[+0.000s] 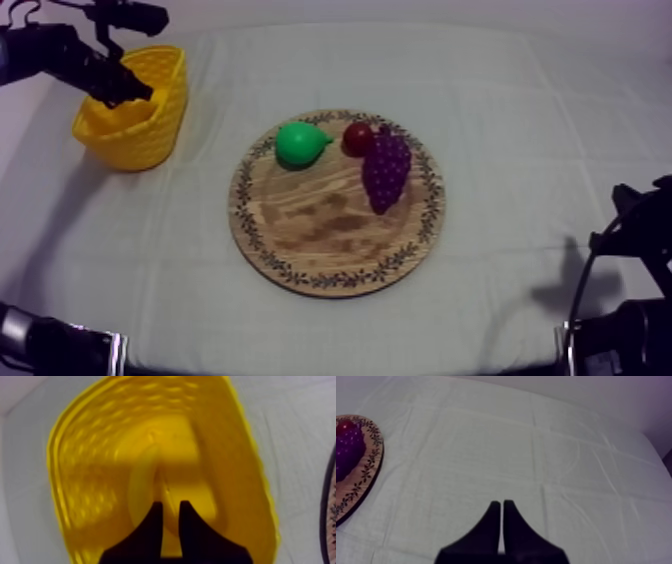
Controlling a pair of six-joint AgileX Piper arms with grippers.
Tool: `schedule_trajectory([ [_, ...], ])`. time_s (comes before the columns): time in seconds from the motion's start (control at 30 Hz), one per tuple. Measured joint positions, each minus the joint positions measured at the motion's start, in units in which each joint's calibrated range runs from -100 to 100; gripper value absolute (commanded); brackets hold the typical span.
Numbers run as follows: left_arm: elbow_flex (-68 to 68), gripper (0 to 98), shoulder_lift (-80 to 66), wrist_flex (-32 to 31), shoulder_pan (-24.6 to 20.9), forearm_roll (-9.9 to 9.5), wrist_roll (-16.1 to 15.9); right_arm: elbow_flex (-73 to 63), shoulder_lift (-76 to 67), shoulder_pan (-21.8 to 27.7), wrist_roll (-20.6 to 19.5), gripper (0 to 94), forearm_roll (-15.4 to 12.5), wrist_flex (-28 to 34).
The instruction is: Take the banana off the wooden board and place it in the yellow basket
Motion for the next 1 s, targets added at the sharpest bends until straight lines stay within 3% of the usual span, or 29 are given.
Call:
schedule_trajectory([
  [0.3,18.22,8.3,-17.31,-7.73,1.36,0.29,1.88,0.0,0.0,0.0,0.0,0.3,0.0,0.0],
  [0.57,37.45,6.0,-36.93,-16.39,1.37,0.28,5.35,0.0,0.0,0.0,0.0,0.3,0.0,0.0],
  [0.73,49.49,2.8,-50.66,-17.68,0.7,0.52,7.76,0.0,0.0,0.0,0.0,0.3,0.0,0.0],
  [0.87,57.89,0.8,-61.74,-14.64,-0.35,3.41,7.83,0.0,0.0,0.0,0.0,0.3,0.0,0.0],
  [1.0,62.68,0.3,-72.77,-7.77,-2.06,7.65,5.11,0.0,0.0,0.0,0.0,0.3,0.0,0.0],
])
